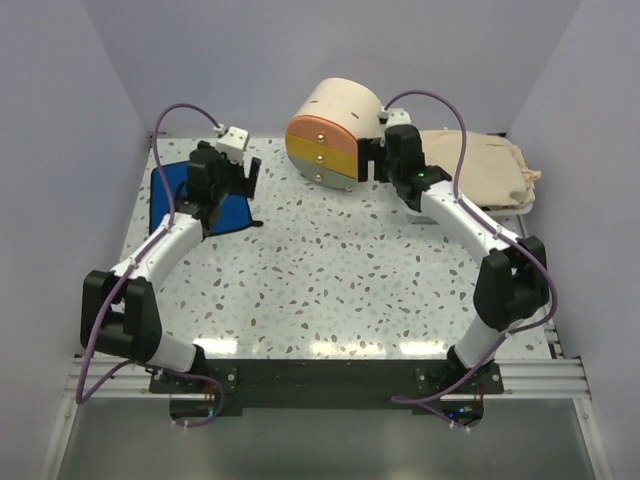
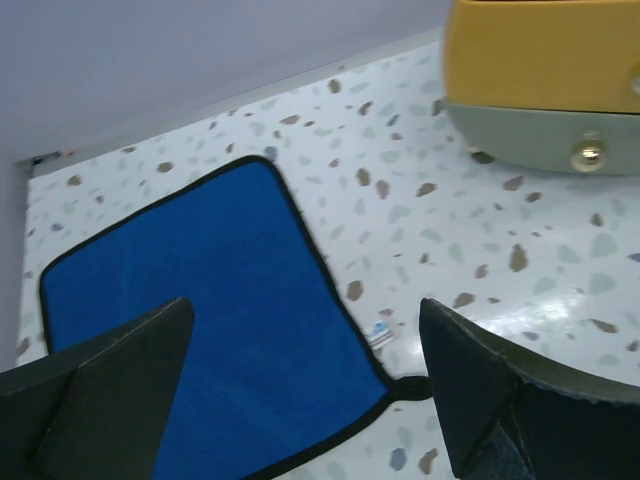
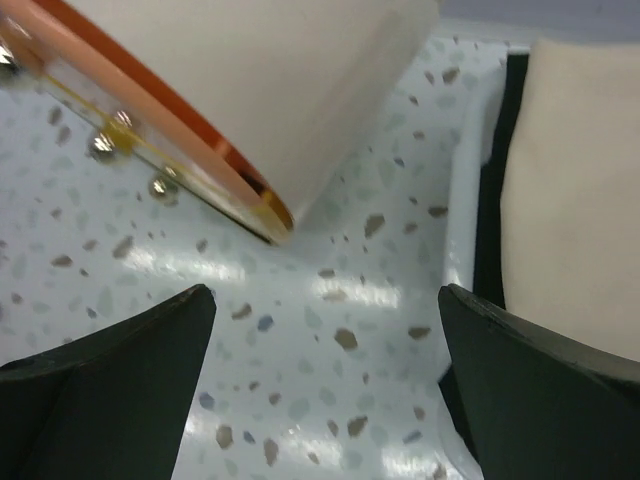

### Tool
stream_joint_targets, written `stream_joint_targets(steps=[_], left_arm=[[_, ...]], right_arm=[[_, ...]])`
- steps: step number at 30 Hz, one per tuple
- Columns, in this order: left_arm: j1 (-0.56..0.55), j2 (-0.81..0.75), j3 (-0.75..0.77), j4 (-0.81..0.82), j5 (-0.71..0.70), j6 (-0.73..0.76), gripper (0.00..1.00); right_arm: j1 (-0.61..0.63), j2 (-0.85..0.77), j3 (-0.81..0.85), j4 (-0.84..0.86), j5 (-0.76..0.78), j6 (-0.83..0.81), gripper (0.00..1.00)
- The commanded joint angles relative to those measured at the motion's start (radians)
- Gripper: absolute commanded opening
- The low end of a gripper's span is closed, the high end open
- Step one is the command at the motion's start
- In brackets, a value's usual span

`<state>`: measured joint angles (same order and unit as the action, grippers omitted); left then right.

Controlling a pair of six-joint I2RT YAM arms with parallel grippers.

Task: Sort the stationery into containers
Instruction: Reset both arms

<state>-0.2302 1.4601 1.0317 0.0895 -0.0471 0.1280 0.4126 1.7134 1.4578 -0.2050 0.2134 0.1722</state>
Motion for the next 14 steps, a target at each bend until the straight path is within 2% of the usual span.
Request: stream_joint_targets(steps=[1, 4, 9, 14], left_arm=[[0.063, -0.033, 0.065, -0.024, -0.033, 0.09, 1.0], [0.069, -0.087, 0.027, 0.006, -0.036, 0.093, 1.0], [0.068, -0.191, -0.041, 0.002, 0.024, 0.013, 1.0], [0.068, -0.283, -0.105, -0.011, 0.042, -0.011, 1.0]], right_arm=[[0.017, -0.101, -0.095, -0.154, 0.178, -0.049, 0.99], [0.015, -0.201, -0.177, -0.113, 0.233, -0.109, 0.99], [0.012, -0.336, -0.177, -0.14, 0.231, -0.143, 0.99], [0.012, -0.396, -0.198, -0.152, 0.245, -0.129, 0.99]])
